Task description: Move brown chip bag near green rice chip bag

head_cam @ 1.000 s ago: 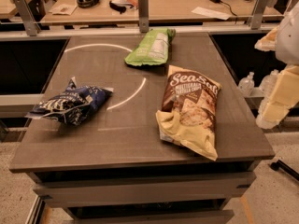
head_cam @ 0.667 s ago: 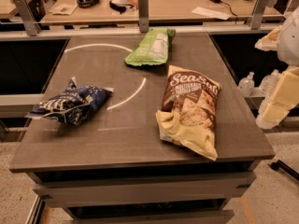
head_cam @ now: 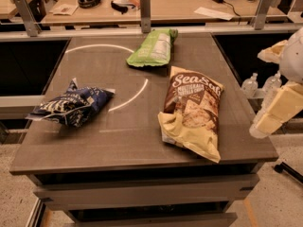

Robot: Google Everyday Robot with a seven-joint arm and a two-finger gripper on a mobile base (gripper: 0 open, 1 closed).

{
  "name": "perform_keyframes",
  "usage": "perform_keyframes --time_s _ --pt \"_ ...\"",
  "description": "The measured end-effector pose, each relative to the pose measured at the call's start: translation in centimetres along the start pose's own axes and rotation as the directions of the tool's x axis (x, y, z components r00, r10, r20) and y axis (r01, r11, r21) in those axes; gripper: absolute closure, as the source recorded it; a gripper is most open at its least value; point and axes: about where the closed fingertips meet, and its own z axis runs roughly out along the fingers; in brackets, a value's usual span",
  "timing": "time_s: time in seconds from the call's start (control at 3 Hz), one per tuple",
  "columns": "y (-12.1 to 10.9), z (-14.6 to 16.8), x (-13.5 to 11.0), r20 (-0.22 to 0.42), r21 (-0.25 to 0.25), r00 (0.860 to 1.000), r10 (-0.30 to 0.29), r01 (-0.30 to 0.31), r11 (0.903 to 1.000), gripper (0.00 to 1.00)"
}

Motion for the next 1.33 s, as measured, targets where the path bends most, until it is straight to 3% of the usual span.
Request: perform_keyframes --time_s 0.33,0.67,1.0,1.33 --pt "0.4 1.2 0.5 0.056 0.007 0.993 0.102 -0.103 0.9947 0.0" --pt "1.3 2.8 0.2 0.119 -0.05 0.973 0.196 -0.192 0.9802 0.0" --pt "2.3 4.8 -0.4 0.142 -0.109 0.967 0.209 -0.195 0.9748 0.0" --pt "2.4 4.9 -0.4 0.144 -0.113 0.967 0.21 -0.195 0.9744 0.0"
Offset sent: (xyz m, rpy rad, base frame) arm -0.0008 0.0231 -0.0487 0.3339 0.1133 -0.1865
